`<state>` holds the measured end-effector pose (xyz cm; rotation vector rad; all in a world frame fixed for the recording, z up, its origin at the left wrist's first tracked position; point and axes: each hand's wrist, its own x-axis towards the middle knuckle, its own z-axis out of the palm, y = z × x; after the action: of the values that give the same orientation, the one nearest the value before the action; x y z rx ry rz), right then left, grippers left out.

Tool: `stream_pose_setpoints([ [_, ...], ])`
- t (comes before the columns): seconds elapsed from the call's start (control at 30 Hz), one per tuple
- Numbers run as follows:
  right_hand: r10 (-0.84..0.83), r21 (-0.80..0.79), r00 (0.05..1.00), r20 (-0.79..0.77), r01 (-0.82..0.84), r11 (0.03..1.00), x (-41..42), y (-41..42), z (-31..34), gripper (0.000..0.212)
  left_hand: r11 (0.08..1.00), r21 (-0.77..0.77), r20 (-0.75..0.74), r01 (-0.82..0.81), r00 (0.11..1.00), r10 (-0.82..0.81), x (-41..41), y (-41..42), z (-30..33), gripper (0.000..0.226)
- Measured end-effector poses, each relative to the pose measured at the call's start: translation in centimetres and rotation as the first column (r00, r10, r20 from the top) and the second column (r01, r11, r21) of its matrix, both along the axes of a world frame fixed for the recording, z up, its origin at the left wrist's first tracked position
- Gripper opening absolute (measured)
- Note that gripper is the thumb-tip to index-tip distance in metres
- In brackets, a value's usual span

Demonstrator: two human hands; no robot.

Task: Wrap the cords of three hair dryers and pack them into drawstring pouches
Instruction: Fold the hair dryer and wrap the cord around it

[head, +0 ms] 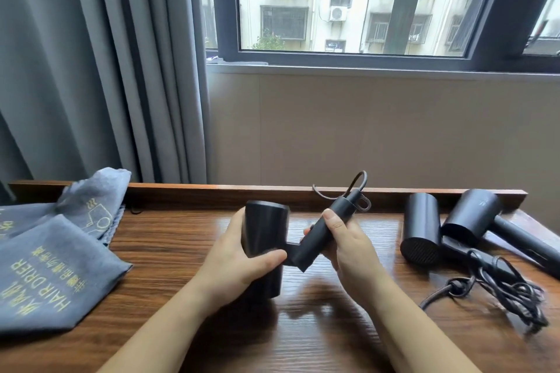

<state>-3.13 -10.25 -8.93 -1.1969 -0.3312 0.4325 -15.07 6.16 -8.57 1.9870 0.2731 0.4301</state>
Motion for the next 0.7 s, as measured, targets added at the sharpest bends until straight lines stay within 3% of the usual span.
stream_pose_setpoints([
  [0.13,0.056,-0.034,0.996,0.071,-0.054,0.998,-0.1,-0.4,0.4,0.016,0.999,-0.023,-0.028,0.021,0.999,-0.022,-0.2,0.3,0.5,0.068],
  [0.27,0.149,-0.257,0.944,0.295,-0.072,0.964,-0.2,-0.4,-0.5,0.007,0.988,-0.002,-0.074,0.158,0.985,-0.157,-0.5,-0.2,0.7,0.062],
  [0.37,0.173,-0.256,0.934,0.313,-0.093,0.962,-0.1,-0.5,-0.8,0.009,0.978,-0.128,-0.043,0.165,0.984,-0.172,-0.5,-0.1,0.4,0.055],
  [0.43,0.170,-0.251,0.933,0.316,-0.091,0.964,-0.2,-0.6,-0.6,0.026,0.945,-0.273,-0.050,0.178,0.979,-0.198,-0.6,0.0,0.4,0.046],
  [0.5,0.030,-0.152,0.939,0.342,0.024,0.988,0.2,-0.7,-0.5,0.050,0.855,-0.488,-0.053,0.176,0.972,-0.230,-0.7,0.1,0.5,0.042],
  [0.53,-0.099,-0.095,0.913,0.396,0.148,0.984,0.5,-0.9,-0.3,0.048,0.781,-0.604,-0.065,0.160,0.966,-0.249,-0.8,0.2,0.6,0.047],
  [0.6,-0.356,-0.045,0.786,0.506,0.437,0.898,1.3,-1.6,0.1,0.025,0.627,-0.768,-0.097,0.130,0.944,-0.314,-1.0,0.4,0.8,0.059],
  [0.63,-0.391,-0.074,0.739,0.549,0.509,0.858,1.8,-1.8,0.3,0.027,0.573,-0.808,-0.095,0.134,0.931,-0.352,-1.2,0.6,0.9,0.062],
  [0.7,-0.327,-0.155,0.709,0.625,0.523,0.838,2.4,-2.0,0.0,0.056,0.518,-0.840,-0.088,0.163,0.901,-0.426,-1.5,0.8,1.0,0.067],
])
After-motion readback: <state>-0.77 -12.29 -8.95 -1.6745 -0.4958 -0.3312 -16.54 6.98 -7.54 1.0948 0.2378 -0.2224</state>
